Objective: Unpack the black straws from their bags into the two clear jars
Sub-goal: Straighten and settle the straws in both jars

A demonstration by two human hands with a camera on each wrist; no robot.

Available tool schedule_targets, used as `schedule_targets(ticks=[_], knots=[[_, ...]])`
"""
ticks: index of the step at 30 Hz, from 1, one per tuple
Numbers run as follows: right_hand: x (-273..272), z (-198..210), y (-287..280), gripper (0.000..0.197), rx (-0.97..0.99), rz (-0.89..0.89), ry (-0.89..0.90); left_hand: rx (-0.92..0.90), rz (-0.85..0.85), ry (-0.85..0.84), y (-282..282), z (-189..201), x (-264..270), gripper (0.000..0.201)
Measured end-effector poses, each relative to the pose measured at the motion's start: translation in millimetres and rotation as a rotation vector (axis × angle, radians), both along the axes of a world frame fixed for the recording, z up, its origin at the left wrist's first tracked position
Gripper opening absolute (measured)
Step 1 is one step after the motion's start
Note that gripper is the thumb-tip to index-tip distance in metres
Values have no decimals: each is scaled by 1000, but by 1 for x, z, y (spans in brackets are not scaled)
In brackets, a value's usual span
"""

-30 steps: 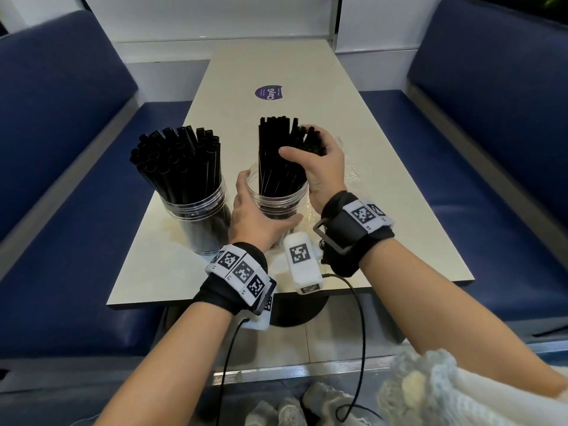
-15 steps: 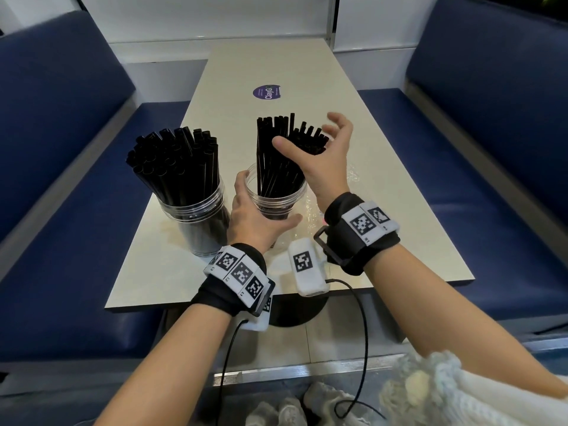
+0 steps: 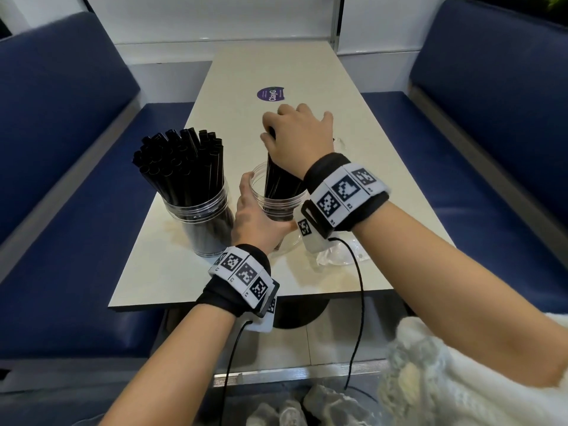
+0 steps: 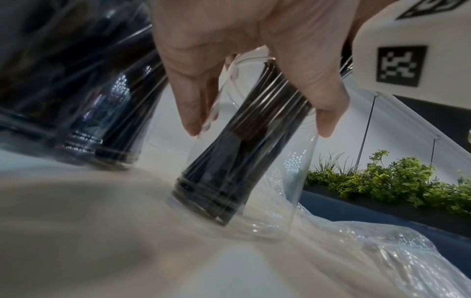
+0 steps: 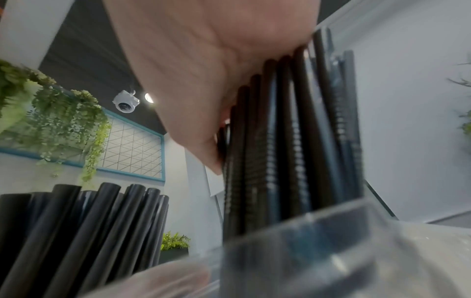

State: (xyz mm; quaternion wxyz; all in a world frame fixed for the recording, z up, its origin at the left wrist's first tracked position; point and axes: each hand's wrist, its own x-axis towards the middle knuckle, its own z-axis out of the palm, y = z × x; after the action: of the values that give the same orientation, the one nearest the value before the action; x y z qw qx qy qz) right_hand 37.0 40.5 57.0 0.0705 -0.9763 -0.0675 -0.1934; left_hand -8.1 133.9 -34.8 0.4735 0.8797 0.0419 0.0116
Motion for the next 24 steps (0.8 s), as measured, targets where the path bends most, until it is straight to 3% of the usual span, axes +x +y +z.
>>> schedule_targets(ticks=[8,13,20,24], knots=[[-11,-11,-9,31,209,-157,-76,-8,5,5,-2,0,-2,114],[-9,-9,-7,29,390,-99,-74,-33,15,4,-2,2,-2,112],[-1,-4,-10,34,274,-84,79,-26,34,71,-8,5,2,104],[0,-1,-11,35,331,-105,122,14,29,96,-9,10,4,94]])
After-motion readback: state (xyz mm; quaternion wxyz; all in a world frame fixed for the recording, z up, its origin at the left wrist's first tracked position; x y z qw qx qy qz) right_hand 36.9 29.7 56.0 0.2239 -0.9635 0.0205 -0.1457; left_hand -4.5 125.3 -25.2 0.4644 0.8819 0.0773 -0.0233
